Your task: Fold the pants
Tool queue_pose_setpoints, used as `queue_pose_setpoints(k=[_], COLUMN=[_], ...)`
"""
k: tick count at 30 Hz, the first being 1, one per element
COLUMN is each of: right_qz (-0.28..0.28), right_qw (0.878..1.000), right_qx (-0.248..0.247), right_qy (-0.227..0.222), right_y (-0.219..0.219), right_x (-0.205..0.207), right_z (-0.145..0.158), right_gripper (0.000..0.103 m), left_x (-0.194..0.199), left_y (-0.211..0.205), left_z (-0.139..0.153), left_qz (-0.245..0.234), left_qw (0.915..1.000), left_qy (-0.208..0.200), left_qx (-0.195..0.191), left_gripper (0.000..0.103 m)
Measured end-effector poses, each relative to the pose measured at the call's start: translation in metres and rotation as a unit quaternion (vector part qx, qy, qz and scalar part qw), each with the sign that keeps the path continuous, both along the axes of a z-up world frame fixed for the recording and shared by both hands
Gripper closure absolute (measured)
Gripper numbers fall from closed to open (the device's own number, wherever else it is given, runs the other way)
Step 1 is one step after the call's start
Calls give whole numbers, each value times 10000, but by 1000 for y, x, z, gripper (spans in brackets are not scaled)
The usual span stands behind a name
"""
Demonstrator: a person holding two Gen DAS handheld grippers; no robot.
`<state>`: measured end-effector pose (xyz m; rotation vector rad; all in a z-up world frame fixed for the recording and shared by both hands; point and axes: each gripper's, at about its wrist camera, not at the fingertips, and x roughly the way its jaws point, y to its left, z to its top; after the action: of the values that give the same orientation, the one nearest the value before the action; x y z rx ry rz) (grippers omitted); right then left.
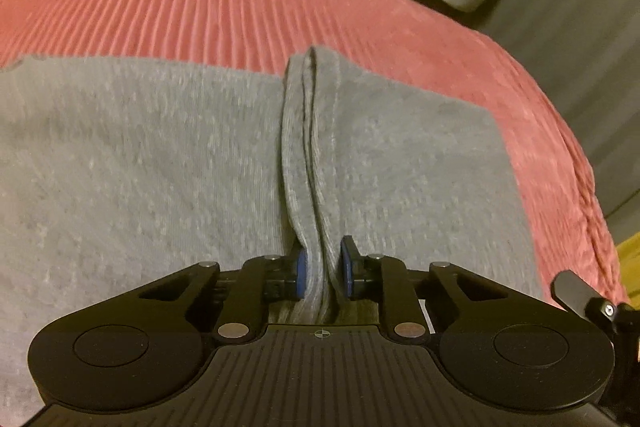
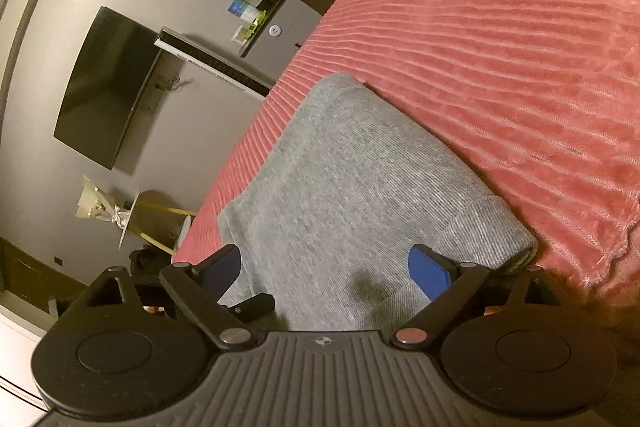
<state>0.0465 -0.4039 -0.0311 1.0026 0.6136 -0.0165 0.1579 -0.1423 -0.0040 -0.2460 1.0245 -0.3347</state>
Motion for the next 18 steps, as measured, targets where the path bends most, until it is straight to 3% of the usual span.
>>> queue_pose_setpoints(k=[11,18], right_qz=[267,749], right_qw=[9994,9961], right_qx=[-208,179], right_qy=[-21,-426], right_y=[7,10], right_x=[0,-3], right_z=[6,8], right_gripper=[11,11], left_x=[-14,-16], left_y=[24,62], left_z=[22,16], left_qz=[-1,357], left_qw=[9999,9993], left_qy=[-134,-70], left_qx=[-21,106], left_gripper=[84,84])
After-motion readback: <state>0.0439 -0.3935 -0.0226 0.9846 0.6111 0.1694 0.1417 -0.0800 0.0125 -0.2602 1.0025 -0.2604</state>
